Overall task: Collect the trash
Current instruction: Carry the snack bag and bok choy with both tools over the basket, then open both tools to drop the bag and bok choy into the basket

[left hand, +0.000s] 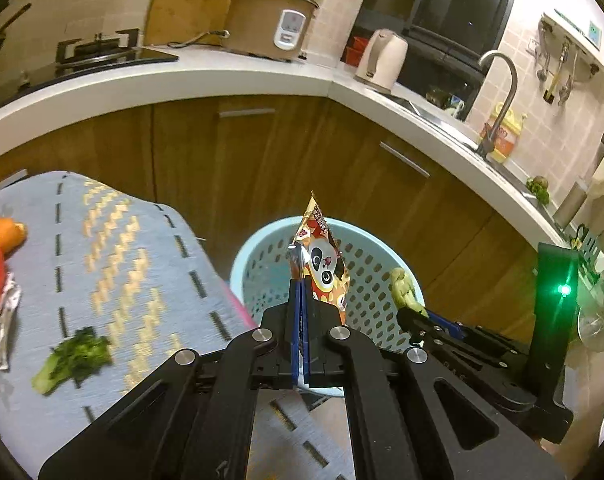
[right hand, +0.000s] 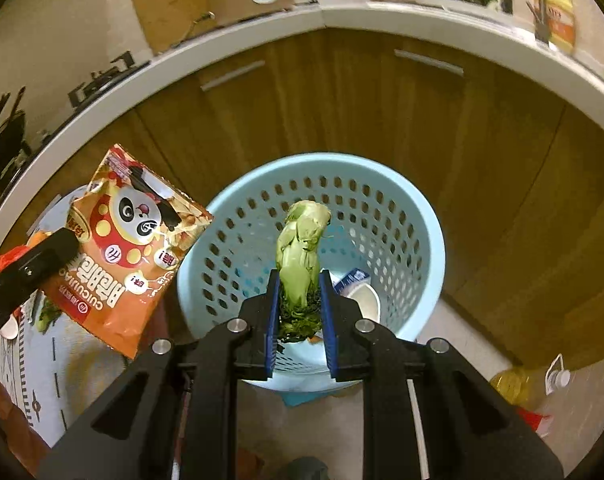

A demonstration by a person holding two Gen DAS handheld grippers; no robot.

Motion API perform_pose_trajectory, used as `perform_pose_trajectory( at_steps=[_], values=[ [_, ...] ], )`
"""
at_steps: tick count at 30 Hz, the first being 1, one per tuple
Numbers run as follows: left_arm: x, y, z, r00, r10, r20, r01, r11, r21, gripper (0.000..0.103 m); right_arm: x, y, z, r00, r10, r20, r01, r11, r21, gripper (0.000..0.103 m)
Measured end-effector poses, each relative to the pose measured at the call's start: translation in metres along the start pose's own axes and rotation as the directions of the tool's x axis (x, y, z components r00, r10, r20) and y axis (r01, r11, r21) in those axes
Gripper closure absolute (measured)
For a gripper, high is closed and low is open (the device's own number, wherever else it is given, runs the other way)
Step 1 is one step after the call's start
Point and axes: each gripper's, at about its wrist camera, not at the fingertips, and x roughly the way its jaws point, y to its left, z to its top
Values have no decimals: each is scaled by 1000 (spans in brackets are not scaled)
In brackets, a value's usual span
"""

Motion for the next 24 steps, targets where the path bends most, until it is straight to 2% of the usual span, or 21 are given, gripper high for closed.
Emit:
perform_pose_trajectory(
  at_steps=[5, 7, 9, 11, 13, 15, 20, 24],
  values=[
    [19, -7, -4, 1000, 4, -25, -4, 1000, 17, 103, 15, -9, -3, 999, -14, -42, 15, 1000, 24, 87],
    [26, -9, -6, 999, 7, -37, -7, 1000, 24, 103, 22, -12, -3, 998, 14, -64, -11, 999, 49, 86],
    [30, -10, -8, 999, 19, -40, -18, 999, 27, 96, 26, -17, -3, 996, 48, -78, -41, 996, 83, 86],
    [29, -11, -8, 999, 17, -34, -17, 1000, 27, 71, 30, -21, -3, 994, 54, -91, -44, 994, 102, 86],
    [26, -10, -9, 1000, 25, -17, -25, 999, 35, 62, 33, -23, -3, 994, 49, -97, -39, 994, 104, 85],
    [22, -9, -9, 1000, 26, -10, -26, 999, 42, 60, 35, -24, -4, 994, 48, -100, -37, 993, 108, 80],
    [9, -7, -12, 998, 60, 24, -62, 996, 63, 50, 35, -22, -4, 994, 60, -96, -50, 993, 104, 79],
    [3, -1, -14, 996, 79, 29, -81, 995, 63, 50, 30, -14, 0, 994, 68, -82, -61, 994, 85, 79]
  ],
)
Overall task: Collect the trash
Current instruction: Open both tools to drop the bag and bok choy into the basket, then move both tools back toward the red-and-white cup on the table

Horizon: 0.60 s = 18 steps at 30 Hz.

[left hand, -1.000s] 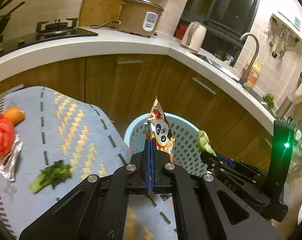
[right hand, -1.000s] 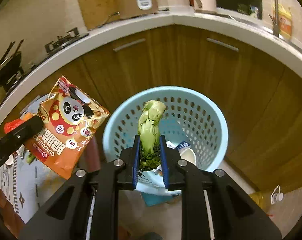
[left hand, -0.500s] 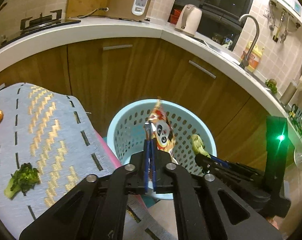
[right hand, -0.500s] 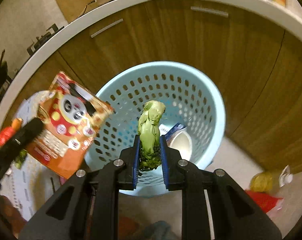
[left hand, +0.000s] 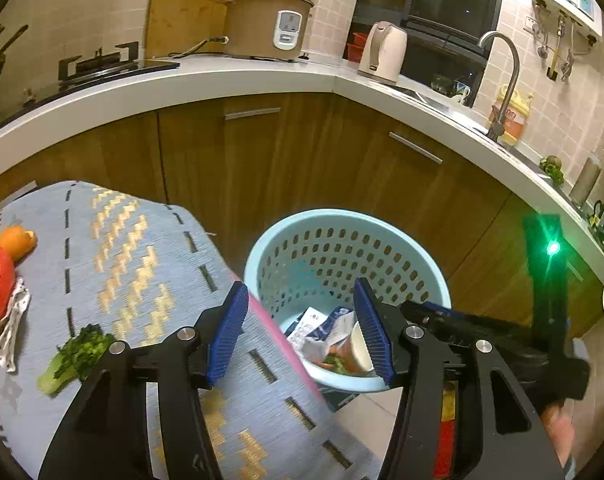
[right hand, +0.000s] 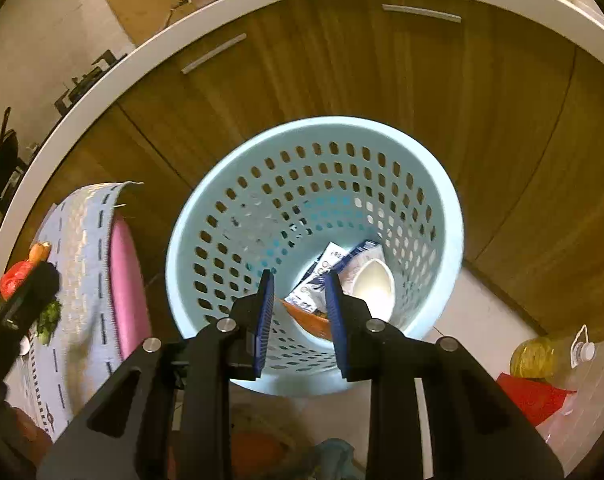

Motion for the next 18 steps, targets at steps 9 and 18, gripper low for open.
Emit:
perform_pose_trajectory(
  at_steps=[9, 18],
  values=[
    [-51, 31, -1, 996, 40, 81, -35, 998, -57, 50, -37, 45, 3, 996, 55, 74, -49, 995, -90, 79],
    [-117, 98, -9, 977, 159, 145, -131, 973, -189, 44, -62, 121, -8, 982, 161, 95, -135, 963, -232, 79]
  ],
)
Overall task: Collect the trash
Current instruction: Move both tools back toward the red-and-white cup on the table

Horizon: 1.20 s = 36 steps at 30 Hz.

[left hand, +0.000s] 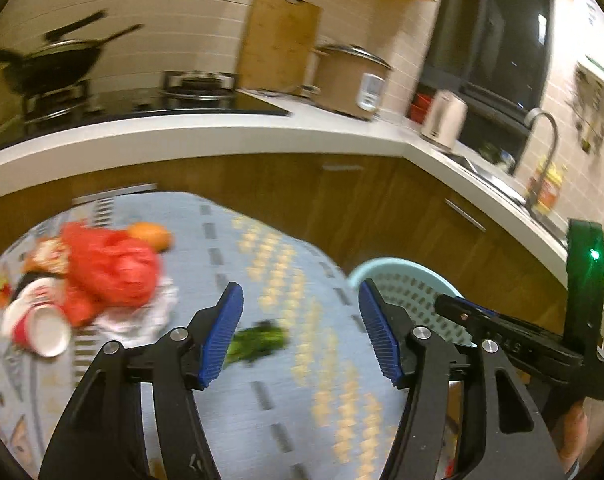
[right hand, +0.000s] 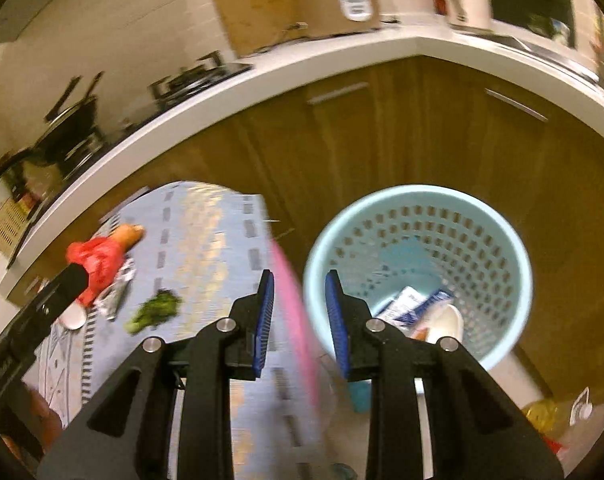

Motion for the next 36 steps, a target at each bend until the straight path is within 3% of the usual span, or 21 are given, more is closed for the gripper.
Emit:
perform_pose_trajectory(
  at_steps=[7, 9, 12, 14, 16, 18, 24, 31, 36],
  values=[
    [-34, 73, -6, 983, 181, 31, -177, 980, -95, 36, 17, 72, -28, 997, 78, -26, -80, 990, -116, 69],
    [-43, 99, -12, 964, 263, 33, -255, 956, -148, 32, 26, 90, -40, 995, 89, -47, -95, 984, -153, 69],
    [-49, 133, -18, 948, 319, 12, -310, 929, -204, 30, 39, 115, -56, 993, 94, -75, -108, 972, -210, 69],
    [-48, 154, -23, 936, 351, -22, -347, 911, -223, 30, 43, 129, -66, 996, 55, -70, -72, 960, -271, 69],
    [-45, 167, -27, 930, 365, -50, -366, 903, -225, 30, 42, 137, -69, 998, 28, -47, -42, 950, -310, 68],
    [-39, 175, -30, 924, 376, -70, -382, 897, -223, 30, 42, 139, -71, 999, 22, -37, -33, 946, -323, 61],
    [-13, 186, -36, 904, 402, -143, -424, 886, -188, 32, 44, 133, -69, 999, 21, -46, -34, 951, -307, 61],
    [-17, 201, -43, 901, 395, -178, -426, 883, -198, 46, 47, 136, -70, 998, 21, -51, -36, 949, -312, 61],
    [-35, 213, -53, 898, 394, -196, -431, 877, -210, 47, 46, 136, -70, 998, 29, -51, -44, 948, -314, 60]
  ],
)
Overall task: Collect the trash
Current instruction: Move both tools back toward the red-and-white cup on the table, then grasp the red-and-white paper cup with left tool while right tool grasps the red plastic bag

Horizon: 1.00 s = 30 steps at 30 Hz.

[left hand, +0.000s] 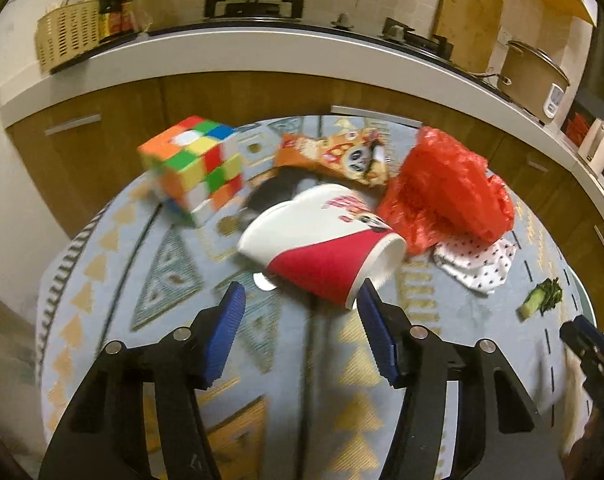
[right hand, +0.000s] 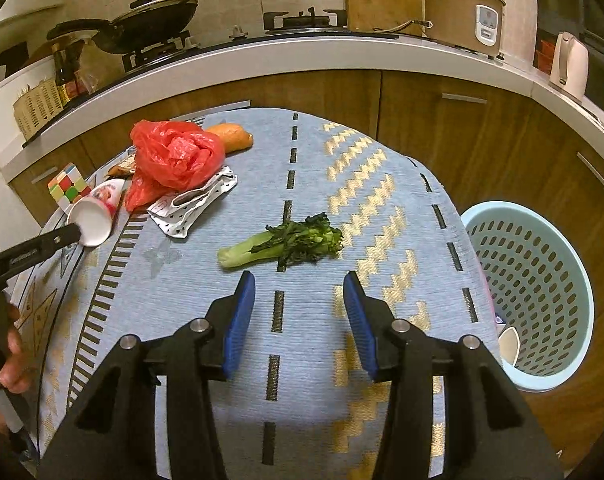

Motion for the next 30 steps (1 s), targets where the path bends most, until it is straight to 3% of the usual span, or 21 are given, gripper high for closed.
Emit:
perform_pose_trajectory(
  at_steps=[5, 7, 8, 9, 10, 14, 16, 22, 24, 26, 30],
  values=[
    [-17, 20, -6, 1000, 20, 8, -19, 1000, -17, 48, -1, -1, 0, 1000, 8, 3, -8, 1000, 6, 56],
    [-28, 21, -8, 997, -77, 24, 78, 997, -28, 42, -1, -1, 0, 1000, 8, 5, -8, 1000, 3, 56],
    [-33, 21, -8, 988, -151, 33, 152, 988, -33, 30, -1, -1, 0, 1000, 7, 5, -7, 1000, 1, 56],
    [-40, 18, -7, 973, -225, 48, 227, 973, -39, 24, -1, -1, 0, 1000, 7, 5, -7, 1000, 0, 55],
    [-44, 14, -5, 968, -243, 61, 245, 969, -39, 17, -1, -1, 0, 1000, 7, 5, -7, 1000, 0, 55],
    [-32, 3, 8, 979, -198, 51, 200, 978, -57, 15, -1, 0, 0, 1000, 13, 3, -13, 1000, -1, 55],
    [-14, 2, 15, 990, -136, 23, 138, 987, -84, 15, -1, 1, -1, 1000, 15, 3, -15, 1000, -4, 55],
    [20, 3, 21, 994, -92, -64, 83, 987, -135, 16, -4, 0, 0, 999, 34, 9, -34, 999, -7, 55],
    [23, -2, 21, 994, -81, -68, 72, 990, -123, 19, -5, -2, 2, 999, 52, 3, -52, 999, 3, 53],
    [26, -8, 19, 995, -60, -74, 52, 994, -99, 32, -6, -5, 7, 997, 74, -8, -74, 997, 17, 52],
    [24, -14, 16, 996, -50, -78, 44, 996, -78, 35, -11, -2, 25, 993, 115, -5, -115, 993, 13, 45]
  ],
)
